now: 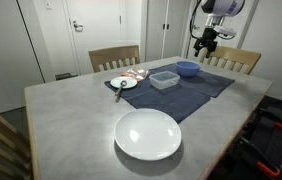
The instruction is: Pour the contents from the blue bowl into the white bowl then put the blue bowl on the table
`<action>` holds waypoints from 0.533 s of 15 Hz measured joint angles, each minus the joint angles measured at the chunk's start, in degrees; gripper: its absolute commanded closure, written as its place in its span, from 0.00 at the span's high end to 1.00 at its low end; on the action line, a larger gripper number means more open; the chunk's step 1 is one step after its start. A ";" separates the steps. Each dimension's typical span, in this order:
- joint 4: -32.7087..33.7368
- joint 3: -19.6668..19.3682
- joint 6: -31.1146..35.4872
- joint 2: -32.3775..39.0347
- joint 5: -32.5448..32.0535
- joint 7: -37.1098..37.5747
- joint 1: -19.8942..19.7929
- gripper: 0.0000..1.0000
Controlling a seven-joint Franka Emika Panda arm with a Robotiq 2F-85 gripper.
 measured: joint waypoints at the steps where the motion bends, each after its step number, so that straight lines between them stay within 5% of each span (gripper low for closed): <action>1: 0.29 0.11 0.07 0.70 -0.21 0.12 0.00 1.00; 8: 1.27 0.54 1.84 4.00 -7.98 6.90 0.88 1.00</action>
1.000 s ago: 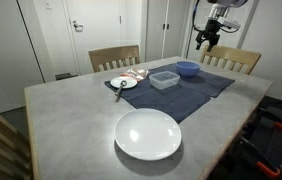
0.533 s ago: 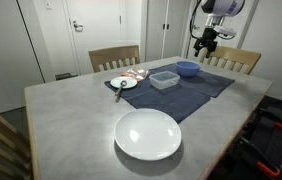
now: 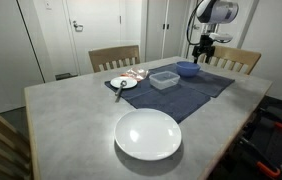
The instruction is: Pour the contents from the blue bowl into the white bowl then put the blue bowl on the table
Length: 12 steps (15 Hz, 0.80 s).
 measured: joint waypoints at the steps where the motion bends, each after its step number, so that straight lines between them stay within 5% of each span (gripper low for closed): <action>1: 0.04 0.03 0.43 0.24 -0.05 0.62 -0.01 1.00; 8: 0.04 0.49 3.88 1.69 0.22 3.76 -0.16 0.99; 9: 0.04 0.55 4.33 1.85 0.26 4.05 -0.20 0.75; 12: 0.01 0.57 5.65 2.46 0.27 4.67 -0.33 0.63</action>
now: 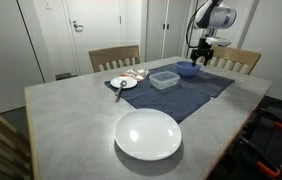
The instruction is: Pour the contents from the blue bowl into the white bowl then put the blue bowl on the table
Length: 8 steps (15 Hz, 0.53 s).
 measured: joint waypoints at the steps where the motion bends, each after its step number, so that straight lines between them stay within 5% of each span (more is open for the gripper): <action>1: -0.07 0.00 0.40 0.19 0.00 0.08 -0.06 0.55; 8: -0.36 0.32 0.62 0.42 0.00 0.16 -0.23 0.05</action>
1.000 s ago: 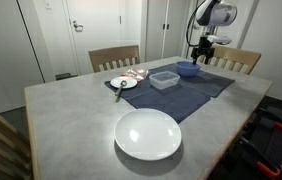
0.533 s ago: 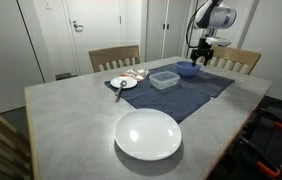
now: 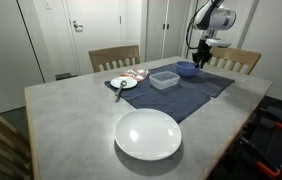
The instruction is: Pour the contents from the blue bowl into the white bowl then put the blue bowl on the table
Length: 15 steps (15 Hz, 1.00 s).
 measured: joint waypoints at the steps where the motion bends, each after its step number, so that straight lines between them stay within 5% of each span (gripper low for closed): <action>1: 0.00 0.16 0.00 0.00 0.00 0.00 -0.01 0.02; 15: 0.26 0.16 -4.63 -4.20 -3.56 2.84 0.65 0.01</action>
